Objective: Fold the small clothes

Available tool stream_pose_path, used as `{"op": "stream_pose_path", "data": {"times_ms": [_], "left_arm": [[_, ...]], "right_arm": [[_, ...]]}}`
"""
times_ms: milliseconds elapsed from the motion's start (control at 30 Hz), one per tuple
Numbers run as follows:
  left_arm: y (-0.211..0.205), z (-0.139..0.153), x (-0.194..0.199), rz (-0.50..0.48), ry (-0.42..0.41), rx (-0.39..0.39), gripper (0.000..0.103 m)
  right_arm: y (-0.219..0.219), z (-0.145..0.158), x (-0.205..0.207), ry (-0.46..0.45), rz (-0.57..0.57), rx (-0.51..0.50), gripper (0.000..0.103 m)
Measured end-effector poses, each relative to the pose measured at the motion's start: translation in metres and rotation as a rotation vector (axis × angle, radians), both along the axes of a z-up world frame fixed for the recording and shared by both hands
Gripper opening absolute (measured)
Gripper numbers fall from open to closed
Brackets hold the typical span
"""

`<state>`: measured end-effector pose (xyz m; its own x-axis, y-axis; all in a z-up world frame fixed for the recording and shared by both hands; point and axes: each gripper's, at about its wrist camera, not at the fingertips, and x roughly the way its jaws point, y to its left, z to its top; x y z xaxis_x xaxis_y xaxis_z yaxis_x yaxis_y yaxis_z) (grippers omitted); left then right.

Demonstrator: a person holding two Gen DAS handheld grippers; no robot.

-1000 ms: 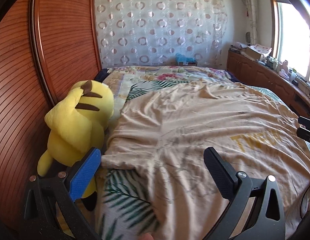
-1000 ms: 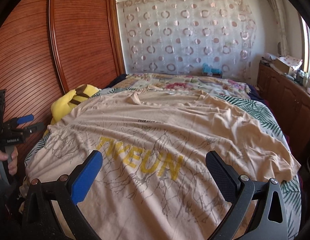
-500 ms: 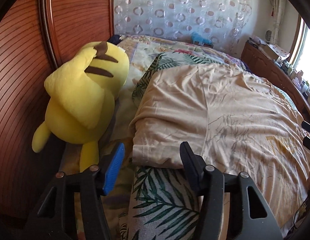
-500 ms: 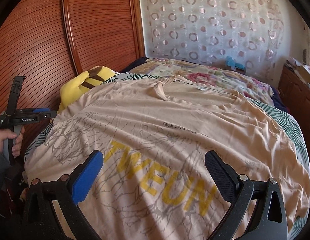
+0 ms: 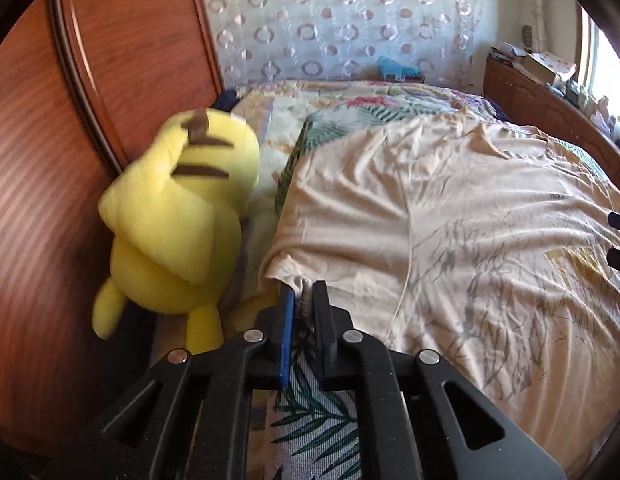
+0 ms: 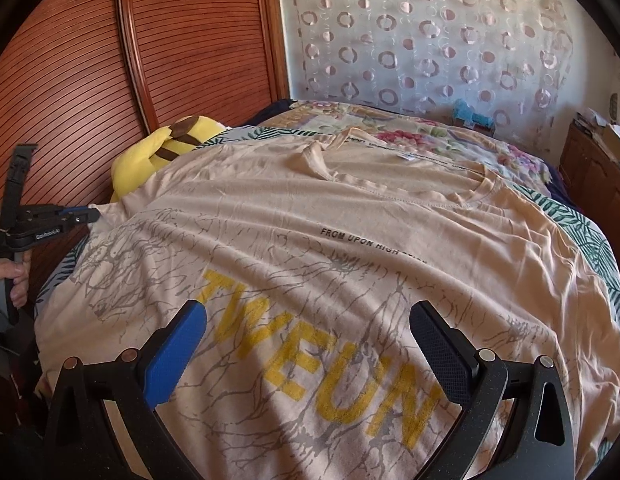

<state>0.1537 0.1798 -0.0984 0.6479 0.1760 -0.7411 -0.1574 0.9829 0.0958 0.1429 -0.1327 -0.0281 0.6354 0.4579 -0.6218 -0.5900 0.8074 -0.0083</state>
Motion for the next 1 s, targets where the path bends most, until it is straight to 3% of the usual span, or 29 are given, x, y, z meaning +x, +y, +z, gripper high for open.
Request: {"op": "stream_pose_path", "data": {"times_ms": [167,300,433,567,667,900,1000], "left_arm": [[-0.013,0.027,0.005,-0.057,-0.065,-0.005,0.009],[-0.047,0.050,0.019,-0.174,-0.114,-0.046,0.009],[-0.088,0.058,0.024,-0.312,-0.111,-0.103,0.009],[-0.108,0.054,0.021,-0.348,-0.098,-0.097,0.010],[-0.101,0.048,0.017,-0.326,-0.081,-0.083,0.021],[-0.069,0.038,0.000,-0.240,-0.081,-0.144,0.079],[-0.051,0.025,-0.005,-0.201,-0.058,-0.160,0.079]], "right_arm": [[0.001,-0.003,-0.001,0.007,-0.008,0.014,0.101],[-0.002,-0.006,0.001,0.022,-0.032,0.028,0.100],[-0.009,-0.006,0.004,0.043,-0.050,0.058,0.099],[-0.008,-0.007,0.005,0.055,-0.051,0.069,0.099],[-0.005,-0.009,0.003,0.053,-0.045,0.058,0.099],[0.001,-0.007,0.005,0.053,-0.024,0.026,0.099],[0.007,-0.005,0.001,0.042,0.004,-0.004,0.099]]}}
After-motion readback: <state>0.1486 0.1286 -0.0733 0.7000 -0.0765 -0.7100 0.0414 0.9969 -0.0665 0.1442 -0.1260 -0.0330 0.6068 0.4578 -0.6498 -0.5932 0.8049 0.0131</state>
